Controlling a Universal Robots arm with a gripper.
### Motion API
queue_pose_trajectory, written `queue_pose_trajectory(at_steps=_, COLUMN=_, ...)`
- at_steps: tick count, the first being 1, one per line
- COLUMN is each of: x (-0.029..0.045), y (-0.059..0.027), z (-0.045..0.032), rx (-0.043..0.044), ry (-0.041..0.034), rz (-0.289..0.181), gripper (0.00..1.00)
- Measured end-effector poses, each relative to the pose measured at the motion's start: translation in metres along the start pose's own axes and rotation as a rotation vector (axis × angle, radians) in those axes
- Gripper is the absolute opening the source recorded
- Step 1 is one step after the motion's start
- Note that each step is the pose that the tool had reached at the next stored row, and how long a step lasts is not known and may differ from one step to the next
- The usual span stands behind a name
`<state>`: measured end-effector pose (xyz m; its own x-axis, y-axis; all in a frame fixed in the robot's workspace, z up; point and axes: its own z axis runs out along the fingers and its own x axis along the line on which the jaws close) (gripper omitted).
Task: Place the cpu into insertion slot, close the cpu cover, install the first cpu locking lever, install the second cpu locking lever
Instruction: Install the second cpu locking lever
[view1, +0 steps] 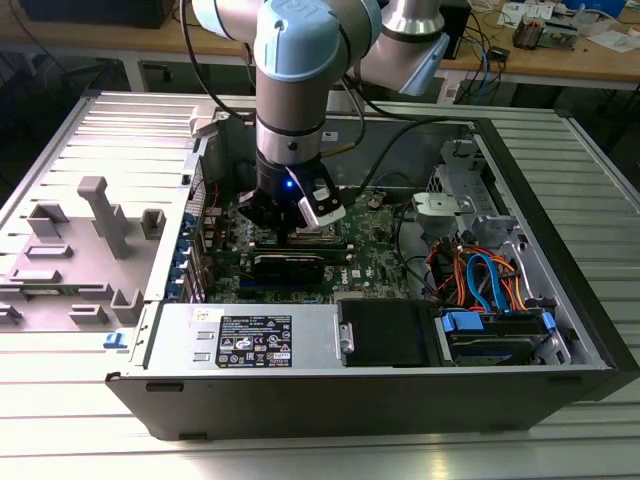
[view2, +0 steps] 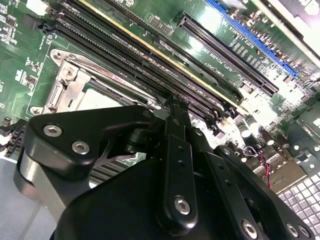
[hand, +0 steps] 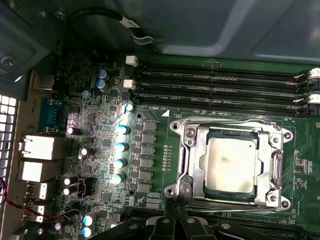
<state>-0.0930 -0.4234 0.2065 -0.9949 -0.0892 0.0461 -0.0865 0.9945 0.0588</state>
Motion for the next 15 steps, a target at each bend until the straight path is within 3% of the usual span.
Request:
queue_pose_trajectory(at_steps=9, x=-0.0003, y=0.0009, z=0.0024, rx=-0.0113, ry=-0.0011, rz=-0.003, gripper=0.11)
queue_pose_trajectory(at_steps=15, x=-0.0004, y=0.0011, z=0.0036, rx=-0.0105, ry=0.0006, rz=-0.004, gripper=0.11)
